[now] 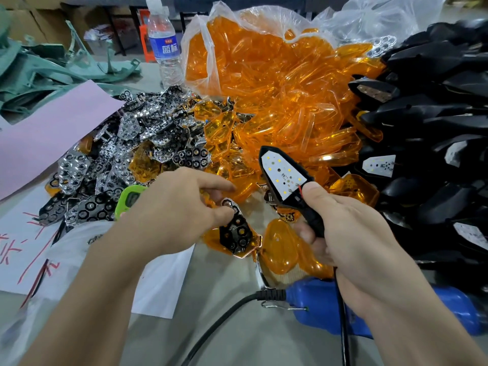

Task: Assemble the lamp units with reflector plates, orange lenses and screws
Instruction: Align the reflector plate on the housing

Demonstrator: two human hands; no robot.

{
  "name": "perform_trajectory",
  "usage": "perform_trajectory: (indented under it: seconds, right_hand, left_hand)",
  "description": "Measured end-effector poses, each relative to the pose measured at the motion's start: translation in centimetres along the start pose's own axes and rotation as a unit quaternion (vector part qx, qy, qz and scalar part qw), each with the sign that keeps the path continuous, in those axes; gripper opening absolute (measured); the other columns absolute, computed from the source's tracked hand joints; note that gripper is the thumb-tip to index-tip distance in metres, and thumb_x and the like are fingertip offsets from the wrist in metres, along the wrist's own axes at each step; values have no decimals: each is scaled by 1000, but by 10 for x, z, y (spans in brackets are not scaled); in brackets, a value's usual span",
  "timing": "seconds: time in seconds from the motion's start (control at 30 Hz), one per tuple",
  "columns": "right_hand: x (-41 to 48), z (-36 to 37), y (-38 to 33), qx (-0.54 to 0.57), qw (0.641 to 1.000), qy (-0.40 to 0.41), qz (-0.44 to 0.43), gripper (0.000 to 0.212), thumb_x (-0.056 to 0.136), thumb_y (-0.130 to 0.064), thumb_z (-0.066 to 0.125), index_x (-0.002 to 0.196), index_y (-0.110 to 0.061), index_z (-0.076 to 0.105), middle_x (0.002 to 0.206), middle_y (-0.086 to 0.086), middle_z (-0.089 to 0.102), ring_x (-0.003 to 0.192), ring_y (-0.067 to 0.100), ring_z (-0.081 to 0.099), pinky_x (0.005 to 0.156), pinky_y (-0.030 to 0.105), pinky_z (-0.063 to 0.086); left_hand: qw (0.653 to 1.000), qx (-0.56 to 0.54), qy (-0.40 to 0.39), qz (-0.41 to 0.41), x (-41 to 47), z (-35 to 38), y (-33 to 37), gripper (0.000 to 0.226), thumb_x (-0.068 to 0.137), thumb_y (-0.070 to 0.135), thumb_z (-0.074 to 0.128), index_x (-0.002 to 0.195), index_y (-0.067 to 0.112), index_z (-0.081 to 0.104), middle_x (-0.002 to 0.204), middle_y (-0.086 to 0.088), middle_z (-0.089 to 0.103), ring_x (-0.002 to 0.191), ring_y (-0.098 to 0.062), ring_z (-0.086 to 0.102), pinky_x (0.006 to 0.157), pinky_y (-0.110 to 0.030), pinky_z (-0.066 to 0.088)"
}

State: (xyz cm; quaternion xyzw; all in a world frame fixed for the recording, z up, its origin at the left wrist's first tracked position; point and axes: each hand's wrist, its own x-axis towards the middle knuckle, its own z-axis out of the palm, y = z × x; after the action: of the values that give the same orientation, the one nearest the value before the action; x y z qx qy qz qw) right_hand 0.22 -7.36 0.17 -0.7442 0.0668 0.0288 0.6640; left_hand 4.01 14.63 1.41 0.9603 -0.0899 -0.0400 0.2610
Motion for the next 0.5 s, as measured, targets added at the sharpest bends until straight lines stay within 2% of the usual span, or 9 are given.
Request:
perform_trajectory:
  seconds: [0.03,0.1,0.17,0.23,0.27,0.33,0.4,0.43,0.5]
  right_hand:
    - [1,0,0,-4,1000,1,3,42,105,-25,53,63,-22,50,54,-3,47,51,13,44,51,21,38]
    - [0,-1,-1,-12,1000,3,9,41,105,-26,52,64,-23,51,54,-3,47,50,12,44,50,20,37]
    - [-2,-1,-2,-1,1000,5,23,38,105,-29,52,68,-23,55,56,-3,50,47,8,44,46,17,36]
    - [-6,-1,-3,28,998,6,53,37,107,-36,49,76,-19,60,50,-8,52,37,3,41,38,14,32]
    - [-7,-1,-3,37,997,5,64,39,106,-39,47,77,-17,60,46,-10,51,34,3,39,36,13,29]
    - [-9,-1,-4,38,997,2,67,41,106,-43,46,77,-18,62,46,-9,50,34,3,36,36,12,27]
    - [-11,1,-5,33,998,2,60,44,106,-42,46,72,-21,65,50,-7,50,38,2,35,38,13,28]
    - [-12,2,-5,23,998,-1,55,49,106,-42,46,65,-21,63,52,-6,48,39,2,34,39,13,28]
    - [-14,6,-5,-10,999,-7,41,56,106,-44,43,58,-17,52,55,-2,43,42,5,32,40,14,27]
  left_hand:
    - [1000,-4,-16,4,0,1,1,23,86,46,78,107,51,71,64,42,57,58,14,56,48,-11,34]
    - [1000,-5,-22,0,1,4,4,18,85,41,81,95,52,71,60,31,61,60,11,59,49,-9,37]
    - [1000,-31,0,-7,2,4,4,19,84,32,85,80,48,74,71,16,70,70,-2,66,60,-18,50]
    - [987,-159,-7,17,2,-1,0,18,82,20,86,82,37,80,77,1,76,76,-23,73,67,-33,61]
    - [967,-251,-24,46,0,-7,0,16,79,18,88,85,31,82,79,-3,78,77,-26,75,66,-29,60]
    - [900,-421,-60,100,-5,-16,0,22,71,25,92,91,23,82,80,-4,77,72,-17,73,66,-20,56]
    - [850,-512,-54,117,-6,-14,7,29,64,27,92,91,23,83,74,1,74,64,-10,67,64,-18,55]
    - [845,-522,-25,114,-4,-9,10,25,65,23,90,89,24,83,70,3,73,61,-8,65,61,-18,53]
    - [861,-498,46,91,-3,1,21,23,68,14,86,86,28,84,67,4,72,58,-7,63,55,-19,52]
